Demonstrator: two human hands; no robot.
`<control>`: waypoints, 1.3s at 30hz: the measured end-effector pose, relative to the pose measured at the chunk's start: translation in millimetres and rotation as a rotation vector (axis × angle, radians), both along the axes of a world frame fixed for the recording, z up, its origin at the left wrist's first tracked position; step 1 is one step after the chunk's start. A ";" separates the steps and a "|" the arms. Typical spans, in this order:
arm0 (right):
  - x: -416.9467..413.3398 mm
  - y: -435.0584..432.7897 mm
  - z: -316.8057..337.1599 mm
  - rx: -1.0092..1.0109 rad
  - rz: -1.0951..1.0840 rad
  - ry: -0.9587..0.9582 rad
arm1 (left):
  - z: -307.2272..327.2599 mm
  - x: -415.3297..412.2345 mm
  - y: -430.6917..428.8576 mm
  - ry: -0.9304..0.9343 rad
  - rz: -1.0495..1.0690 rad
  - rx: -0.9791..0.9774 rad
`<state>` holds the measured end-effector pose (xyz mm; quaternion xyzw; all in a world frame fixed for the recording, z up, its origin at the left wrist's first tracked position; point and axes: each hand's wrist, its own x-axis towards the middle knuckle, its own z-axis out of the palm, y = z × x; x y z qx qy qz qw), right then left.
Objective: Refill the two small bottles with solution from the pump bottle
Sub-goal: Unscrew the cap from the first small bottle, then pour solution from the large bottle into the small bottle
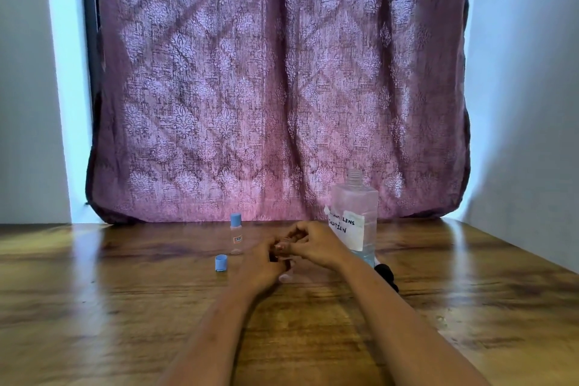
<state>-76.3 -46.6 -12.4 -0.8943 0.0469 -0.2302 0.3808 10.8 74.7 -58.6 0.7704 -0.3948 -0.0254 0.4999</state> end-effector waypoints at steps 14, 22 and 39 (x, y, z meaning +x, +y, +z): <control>-26.3 -20.9 35.0 -0.243 -0.777 -0.782 | -1.2 -0.1 0.4 -0.024 0.047 -0.017; -23.9 -54.0 21.8 0.208 -0.612 -0.572 | -2.2 0.1 1.2 -0.106 0.067 0.025; -24.5 -32.4 12.9 -0.504 -0.587 -0.431 | -0.7 0.7 1.1 -0.150 0.056 0.046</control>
